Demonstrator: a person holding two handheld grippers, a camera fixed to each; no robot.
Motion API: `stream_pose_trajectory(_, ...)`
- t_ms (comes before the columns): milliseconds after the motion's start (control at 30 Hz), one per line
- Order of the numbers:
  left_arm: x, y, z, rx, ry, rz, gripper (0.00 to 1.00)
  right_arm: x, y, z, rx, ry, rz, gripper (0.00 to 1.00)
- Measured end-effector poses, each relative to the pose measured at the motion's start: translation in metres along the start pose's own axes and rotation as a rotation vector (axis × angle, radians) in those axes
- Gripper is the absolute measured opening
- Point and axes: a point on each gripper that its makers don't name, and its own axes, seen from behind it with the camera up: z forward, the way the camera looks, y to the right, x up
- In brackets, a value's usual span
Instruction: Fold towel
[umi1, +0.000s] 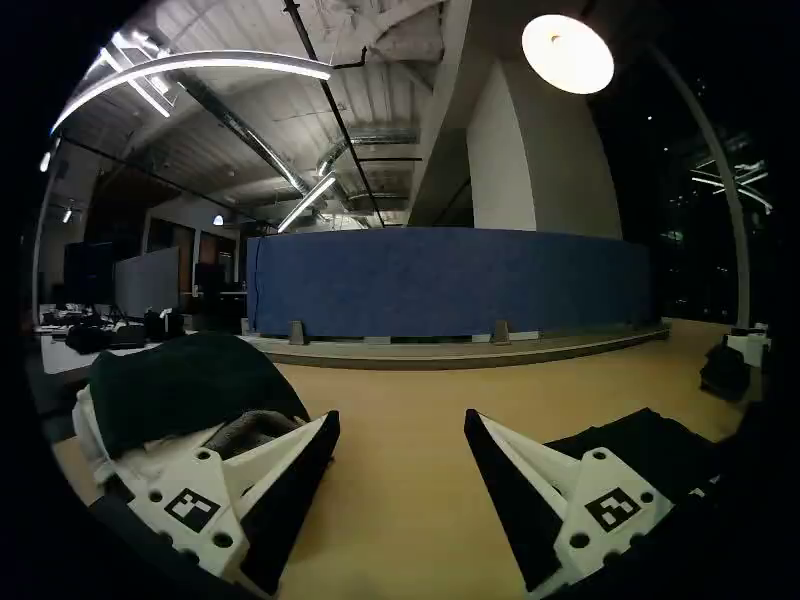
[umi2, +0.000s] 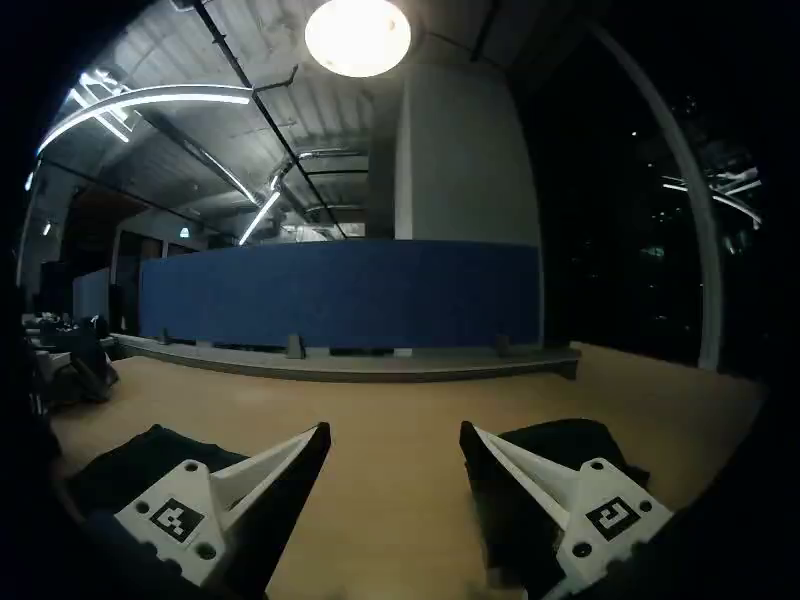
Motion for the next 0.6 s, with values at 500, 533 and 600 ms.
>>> stream_pose_trajectory(500,-0.0014,0.0005,0.0003,0.0,0.0,0.0,0.92,-0.0002,-0.0003,0.0014,0.003,0.0,0.0,1.0)
stream_pose_trajectory(533,-0.0012,0.0006,0.0002,0.0,0.0,0.0,0.92,0.0,-0.0007,0.0011,0.004,0.0,0.0,1.0)
stream_pose_trajectory(600,-0.0007,0.0008,0.0002,-0.001,0.0,0.0,0.92,0.0003,-0.0013,0.0007,0.006,0.0,0.0,1.0)
